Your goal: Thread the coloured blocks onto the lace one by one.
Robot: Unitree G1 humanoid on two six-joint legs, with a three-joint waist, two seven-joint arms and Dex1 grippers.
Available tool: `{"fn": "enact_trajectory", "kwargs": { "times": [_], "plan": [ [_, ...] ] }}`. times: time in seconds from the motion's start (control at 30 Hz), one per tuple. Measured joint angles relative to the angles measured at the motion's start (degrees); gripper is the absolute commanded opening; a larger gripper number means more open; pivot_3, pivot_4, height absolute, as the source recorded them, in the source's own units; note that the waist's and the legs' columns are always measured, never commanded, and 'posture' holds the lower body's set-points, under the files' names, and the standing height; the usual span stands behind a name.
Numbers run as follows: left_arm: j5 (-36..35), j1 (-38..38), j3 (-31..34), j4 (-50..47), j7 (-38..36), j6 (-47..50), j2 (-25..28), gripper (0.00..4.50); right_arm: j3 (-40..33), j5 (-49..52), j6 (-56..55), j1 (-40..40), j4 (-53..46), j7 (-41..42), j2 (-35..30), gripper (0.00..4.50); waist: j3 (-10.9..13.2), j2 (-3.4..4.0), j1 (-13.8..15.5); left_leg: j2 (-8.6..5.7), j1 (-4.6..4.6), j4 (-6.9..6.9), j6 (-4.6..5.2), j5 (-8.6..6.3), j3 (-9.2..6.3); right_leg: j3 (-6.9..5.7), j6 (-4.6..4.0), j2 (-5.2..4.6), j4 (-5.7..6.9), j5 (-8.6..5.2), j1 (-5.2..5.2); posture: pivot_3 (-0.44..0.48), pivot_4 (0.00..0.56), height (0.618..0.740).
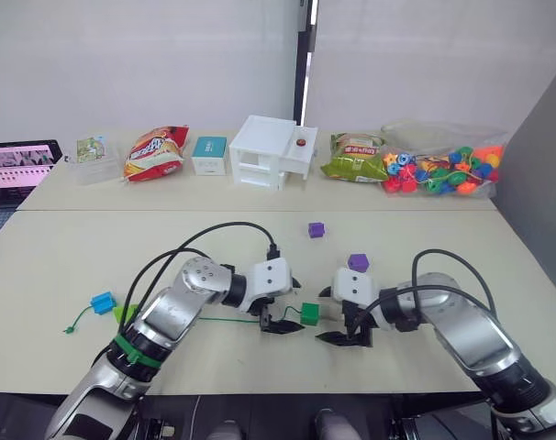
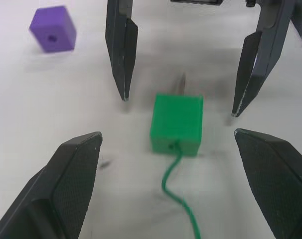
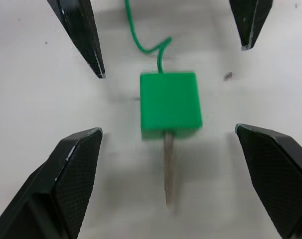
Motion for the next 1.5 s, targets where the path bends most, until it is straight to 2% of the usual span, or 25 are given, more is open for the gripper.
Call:
{"fn": "enact_trajectory", "kwargs": {
  "times": [0.17,0.33,0.5,0.53,0.57,0.63,1.03,1.3,1.4,1.5],
  "plan": [
    [1.9,-1.5,-3.6,6.3,-0.2,-3.7,-3.7,4.48,-0.4,0.2,0.1,1.3,-0.1,-1.3,-1.1,4.50,0.0,0.00,-0.4,0.01,0.02,-0.01,0.00,0.00,0.00,0.01,0.00,0.03,0.03,0.00,-0.02,0.000,0.150,0.740],
    [3.4,-1.8,-4.0,9.8,-0.3,-6.2,-4.3,3.03,-0.3,0.1,0.1,1.3,0.0,-2.8,-1.1,4.50,0.0,0.00,-0.3,0.00,0.01,0.01,0.00,0.00,-0.01,0.01,0.00,0.02,0.03,0.00,-0.01,0.000,0.150,0.740],
    [3.6,-2.1,-4.0,10.5,-0.8,-7.4,-4.5,1.32,-0.2,0.1,0.0,1.3,0.1,-3.5,-1.1,4.50,0.0,0.00,-0.2,0.00,0.00,0.01,0.00,0.00,-0.01,0.01,0.00,0.01,0.02,0.00,-0.01,0.000,0.150,0.740],
    [3.6,-2.1,-4.0,10.6,-0.8,-7.5,-4.6,1.20,-0.2,0.1,-0.1,1.3,0.2,-3.6,-1.1,4.50,0.0,0.00,-0.2,0.00,0.00,0.01,0.00,0.00,-0.01,0.01,0.00,0.01,0.03,0.00,-0.01,0.000,0.150,0.740],
    [3.6,-2.1,-4.0,10.6,-0.9,-7.6,-4.8,1.20,-0.2,0.1,-0.2,1.3,0.3,-3.7,-1.1,4.50,0.0,0.00,-0.2,0.00,0.00,0.01,0.00,0.00,-0.01,0.01,0.00,0.01,0.02,0.00,-0.01,0.000,0.150,0.740],
    [3.5,-2.1,-4.0,10.5,-1.1,-7.6,-4.9,1.20,-0.1,0.1,-0.7,1.3,1.0,-3.8,-1.1,3.96,0.0,0.00,-0.2,0.00,0.01,0.01,0.00,0.00,-0.01,0.01,0.00,0.01,0.03,0.00,-0.01,0.000,0.150,0.740],
    [3.4,-2.0,-3.6,10.1,-2.2,-7.6,-4.0,1.20,1.5,-0.4,-7.0,1.3,4.1,-2.7,-1.4,0.00,0.0,0.00,-0.2,0.00,0.04,0.02,0.00,0.00,0.00,0.01,0.00,0.02,0.03,0.00,0.02,0.000,0.150,0.740],
    [2.4,0.2,-1.5,7.7,-3.1,-6.7,-1.0,1.20,1.7,0.2,-8.2,1.3,4.2,-1.3,-1.5,0.00,0.0,0.00,-0.5,0.01,0.05,0.01,0.00,0.00,-0.01,0.01,0.00,0.02,0.07,0.00,-0.01,0.000,0.150,0.740],
    [0.9,2.8,0.8,5.3,-3.9,-5.6,2.8,1.20,1.6,1.2,-6.8,1.2,2.8,-0.7,-1.4,0.00,0.0,0.01,-0.6,0.03,0.05,0.00,0.00,0.00,0.00,0.02,0.00,0.03,0.07,0.00,-0.04,0.000,0.150,0.740],
    [-1.4,7.8,5.5,2.0,-5.9,-5.7,11.0,1.20,1.5,2.6,-4.7,0.9,-0.1,0.2,-1.9,0.00,0.0,0.01,-0.9,0.08,0.10,-0.06,0.00,0.00,-0.01,0.01,0.00,0.06,0.09,0.00,-0.05,0.000,0.150,0.740]
  ]
}}
